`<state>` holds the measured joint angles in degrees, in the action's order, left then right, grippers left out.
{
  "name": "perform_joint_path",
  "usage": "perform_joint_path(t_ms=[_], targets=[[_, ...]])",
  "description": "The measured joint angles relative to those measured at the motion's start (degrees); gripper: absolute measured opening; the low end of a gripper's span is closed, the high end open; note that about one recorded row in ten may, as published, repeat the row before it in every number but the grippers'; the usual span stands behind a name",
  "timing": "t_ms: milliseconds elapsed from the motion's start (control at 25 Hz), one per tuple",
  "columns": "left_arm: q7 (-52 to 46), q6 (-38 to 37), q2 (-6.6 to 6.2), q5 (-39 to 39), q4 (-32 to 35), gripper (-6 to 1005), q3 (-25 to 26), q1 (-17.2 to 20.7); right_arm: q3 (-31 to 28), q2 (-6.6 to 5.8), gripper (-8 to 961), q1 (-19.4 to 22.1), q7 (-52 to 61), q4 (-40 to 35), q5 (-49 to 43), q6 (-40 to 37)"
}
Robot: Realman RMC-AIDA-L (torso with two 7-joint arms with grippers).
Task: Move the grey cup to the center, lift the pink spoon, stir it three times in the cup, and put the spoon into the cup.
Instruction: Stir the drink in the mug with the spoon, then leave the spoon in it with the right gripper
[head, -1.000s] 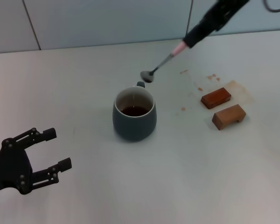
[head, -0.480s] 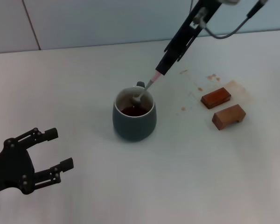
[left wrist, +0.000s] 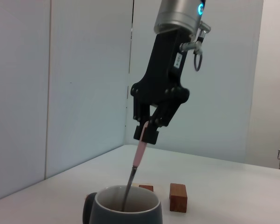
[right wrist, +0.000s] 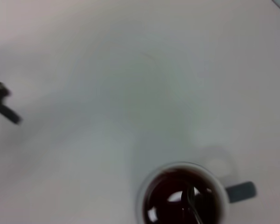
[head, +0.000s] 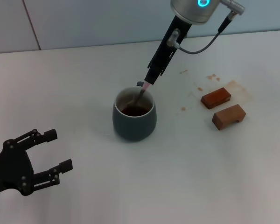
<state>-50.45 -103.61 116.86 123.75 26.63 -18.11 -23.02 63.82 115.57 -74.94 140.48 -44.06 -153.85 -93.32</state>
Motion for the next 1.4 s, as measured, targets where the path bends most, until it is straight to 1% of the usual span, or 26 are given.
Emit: perform_joint_path(t_ms=[120,240,280,320,360,400,440,480,520,560,600,720,760,800,840,880,920,1000,1120,1240,1280,1400], targets=[[0.06,0.0,-0.1,-0.02,0.0,827,0.0,0.07,0.01,0.15,106,-0.4,-0.16,1.03,-1.24,0.57],[0.07,0.0,-0.26,-0.1,0.0,827,0.0,0.21,-0.25,0.41,106,-1.28,-1.77,2.04,-1.24,-1.51],[0.07,0.0,-0.27,-0.1,0.0,827,0.0,0.25,-0.88,0.85,106,-1.55,-3.32,2.35,-0.48,-2.49],[0.06,0.0,-0.28,-0.09,0.0,827,0.0,0.26,-0.88,0.85,106,-1.55,-3.32,2.35,-0.48,-2.49],[0.06,0.0,-0.28,-0.08,0.0,827,0.0,0.26,-1.15,1.06,106,-1.55,-3.77,2.48,-0.11,-2.26],[0.06,0.0,-0.29,-0.11,0.01,827,0.0,0.34,-1.33,1.14,106,-1.55,-3.81,3.31,0.2,0.21],[0.06,0.0,-0.29,-0.11,0.01,827,0.0,0.34,-1.33,1.14,106,-1.55,-3.81,3.31,0.2,0.21],[0.05,-0.01,-0.3,-0.15,0.0,827,0.02,0.39,-1.31,0.91,106,-1.7,-3.49,4.19,0.21,2.56],[0.05,-0.01,-0.3,-0.2,0.0,827,0.02,0.41,-1.31,0.91,106,-1.7,-3.49,4.19,0.21,2.56],[0.05,-0.01,-0.31,-0.25,0.0,827,0.03,0.43,-1.18,0.66,106,-1.95,-3.16,4.57,0.13,3.28],[0.04,-0.01,-0.32,-0.27,0.0,827,0.02,0.44,-0.83,0.1,106,-2.69,-2.79,5.39,-0.07,2.57],[0.05,-0.01,-0.33,-0.27,0.0,827,0.01,0.44,-0.69,-0.26,106,-3.58,-2.98,6.45,-0.08,0.77],[0.07,-0.03,-0.33,-0.24,0.0,827,0.01,0.44,-0.75,-0.28,106,-3.89,-3.57,6.82,0.04,-0.26],[0.07,-0.07,-0.33,-0.34,0.0,827,0.0,0.44,-1.33,0.03,106,-4.11,-4.83,6.91,0.67,-1.11],[0.07,-0.07,-0.33,-0.34,0.0,827,0.0,0.44,-1.33,0.03,106,-4.11,-4.83,6.91,0.67,-1.11],[0.07,-0.12,-0.33,-0.39,0.0,827,0.0,0.44,-1.86,0.35,106,-4.06,-5.2,6.68,1.19,0.1],[0.08,-0.21,-0.33,-0.4,0.0,827,0.0,0.44,-1.86,0.35,106,-4.06,-5.2,6.68,1.19,0.1],[0.09,-0.31,-0.33,-0.4,0.0,827,0.01,0.43,-1.75,0.21,106,-3.86,-3.66,6.61,0.19,2.71],[0.09,-0.36,-0.33,-0.4,0.0,827,0.05,0.43,-1.64,-0.03,106,-3.83,-2.58,6.62,-1.94,2.84],[0.09,-0.41,-0.33,-0.4,0.01,827,0.15,0.42,-1.52,-0.09,106,-4.06,-2.43,6.64,-3.92,0.2],[0.09,-0.42,-0.32,-0.42,0.0,827,0.19,0.41,-2.05,0.21,106,-4.17,-4.09,6.42,-3.56,-2.15],[0.09,-0.45,-0.33,-0.44,0.01,827,0.25,0.33,-3.64,0.46,107,-4.02,-5.05,5.55,-1.58,-1.41]])
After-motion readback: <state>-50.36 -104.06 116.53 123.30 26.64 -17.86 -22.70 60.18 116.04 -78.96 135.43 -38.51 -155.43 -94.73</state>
